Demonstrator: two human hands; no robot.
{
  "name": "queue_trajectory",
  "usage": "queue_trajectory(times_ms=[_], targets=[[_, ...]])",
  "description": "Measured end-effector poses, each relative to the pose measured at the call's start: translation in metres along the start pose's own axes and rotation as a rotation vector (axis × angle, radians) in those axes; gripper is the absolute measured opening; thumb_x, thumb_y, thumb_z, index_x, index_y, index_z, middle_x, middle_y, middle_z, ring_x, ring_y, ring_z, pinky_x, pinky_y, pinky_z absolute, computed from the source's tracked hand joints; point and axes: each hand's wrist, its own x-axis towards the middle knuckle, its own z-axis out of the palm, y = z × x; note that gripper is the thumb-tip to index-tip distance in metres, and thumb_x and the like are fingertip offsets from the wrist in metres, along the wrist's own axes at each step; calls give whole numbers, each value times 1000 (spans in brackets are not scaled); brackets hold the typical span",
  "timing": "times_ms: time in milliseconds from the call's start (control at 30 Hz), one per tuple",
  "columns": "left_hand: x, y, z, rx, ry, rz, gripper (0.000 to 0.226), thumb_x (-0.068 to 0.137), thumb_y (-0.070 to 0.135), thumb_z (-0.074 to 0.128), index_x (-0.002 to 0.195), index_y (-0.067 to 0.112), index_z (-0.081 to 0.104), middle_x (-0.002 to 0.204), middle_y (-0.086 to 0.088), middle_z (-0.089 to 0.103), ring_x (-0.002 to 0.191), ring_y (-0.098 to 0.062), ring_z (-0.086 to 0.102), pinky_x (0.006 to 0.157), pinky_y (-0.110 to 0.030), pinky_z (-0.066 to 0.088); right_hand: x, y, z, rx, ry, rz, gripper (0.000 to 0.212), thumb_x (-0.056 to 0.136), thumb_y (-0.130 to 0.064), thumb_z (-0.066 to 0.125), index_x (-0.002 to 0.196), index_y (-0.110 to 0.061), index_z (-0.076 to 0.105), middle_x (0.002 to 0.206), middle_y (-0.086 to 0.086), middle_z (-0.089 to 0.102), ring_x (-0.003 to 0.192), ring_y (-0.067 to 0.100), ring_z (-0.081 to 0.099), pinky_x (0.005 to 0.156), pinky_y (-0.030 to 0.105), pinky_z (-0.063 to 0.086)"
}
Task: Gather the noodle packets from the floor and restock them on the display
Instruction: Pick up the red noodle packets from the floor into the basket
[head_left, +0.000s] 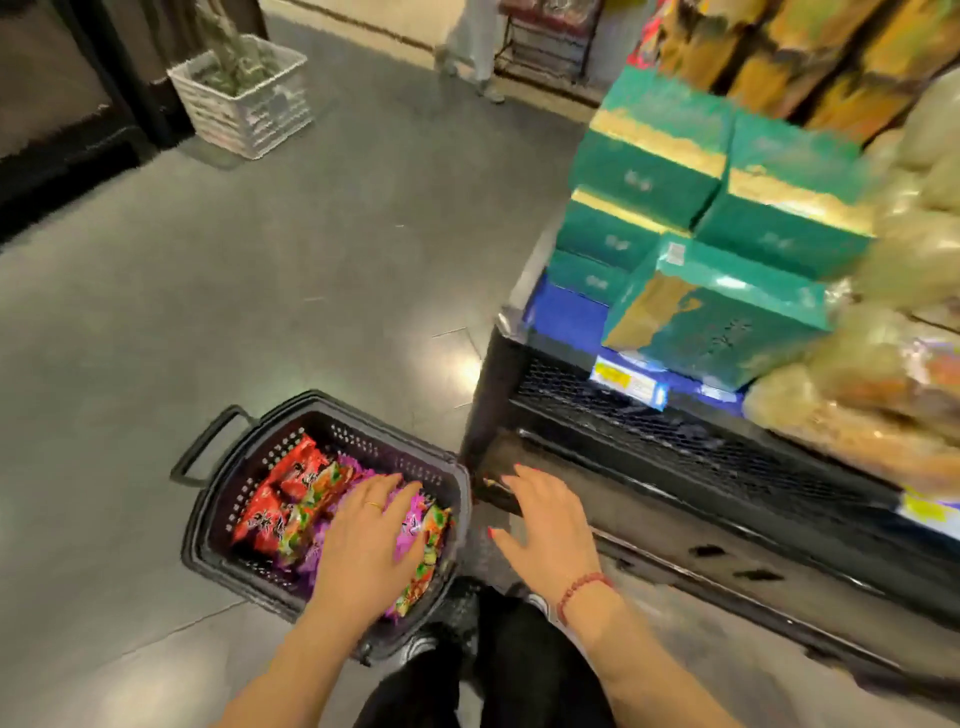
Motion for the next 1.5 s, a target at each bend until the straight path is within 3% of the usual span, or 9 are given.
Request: queue_trajectory(times_ms=[133, 267, 467, 567, 667, 833, 1133, 1400, 1500], targets=[[20, 60, 8, -27, -71, 238, 56, 77, 44, 48, 120, 13, 66, 118, -11, 63, 107, -32, 60, 88, -42, 54, -61, 45, -27, 40, 72, 222, 62, 81, -48, 58, 136, -21, 50, 147, 3, 44, 135, 28, 40, 111, 42, 31], [34, 135, 30, -54, -137, 496, 56, 79, 45, 49, 123, 13, 63, 122, -10, 60, 110, -31, 58, 93, -39, 52, -134, 95, -42, 59, 242, 474, 57, 71, -47, 70, 119, -17, 64, 128, 5, 62, 115, 29, 61, 94, 46, 51], [10, 275, 63, -10, -218, 827, 56, 79, 48, 48, 123, 17, 63, 122, -6, 61, 112, -28, 56, 86, -39, 54, -265, 156, -71, 59, 390, 742, 58, 71, -45, 78, 121, -19, 62, 124, 3, 63, 111, 25, 62, 93, 38, 49], [-23, 354, 82, -3, -247, 989, 51, 74, 41, 65, 117, 14, 67, 115, -8, 64, 107, -29, 59, 84, -37, 54, -337, 189, -86, 59, 475, 847, 52, 71, -52, 66, 112, -19, 64, 109, -1, 68, 94, 20, 67, 81, 30, 54], [-65, 429, 109, 0, -274, 1133, 58, 64, 32, 85, 116, 12, 67, 112, -9, 65, 104, -31, 61, 81, -39, 56, -415, 221, -97, 60, 530, 974, 54, 79, -52, 57, 123, -21, 59, 122, -2, 62, 110, 22, 60, 92, 34, 49], [-140, 543, 149, 36, -337, 1283, 60, 67, 34, 84, 121, 16, 66, 119, -7, 65, 108, -29, 62, 83, -40, 56, -539, 268, -106, 91, 566, 1138, 60, 91, -49, 54, 144, -26, 36, 145, -7, 41, 133, 17, 34, 112, 31, 28], [-228, 701, 207, 84, -373, 1600, 63, 65, 37, 85, 121, 17, 66, 119, -7, 66, 105, -28, 64, 82, -38, 56, -695, 318, -107, 90, 683, 1466, 60, 80, -49, 58, 131, -18, 54, 132, 1, 57, 115, 27, 55, 97, 37, 43], [-270, 843, 272, 27, -425, 1693, 61, 85, 45, 65, 141, 25, 50, 142, -1, 52, 129, -21, 48, 103, -35, 42, -782, 400, -124, 98, 724, 1638, 62, 89, -48, 57, 143, -25, 37, 145, -6, 42, 130, 19, 37, 109, 30, 30], [-268, 909, 300, 21, -402, 1737, 60, 82, 45, 68, 136, 23, 55, 137, -2, 56, 125, -22, 53, 99, -34, 46, -805, 461, -141, 96, 733, 1644, 62, 90, -48, 56, 143, -25, 35, 146, -7, 39, 132, 17, 34, 111, 28, 27]])
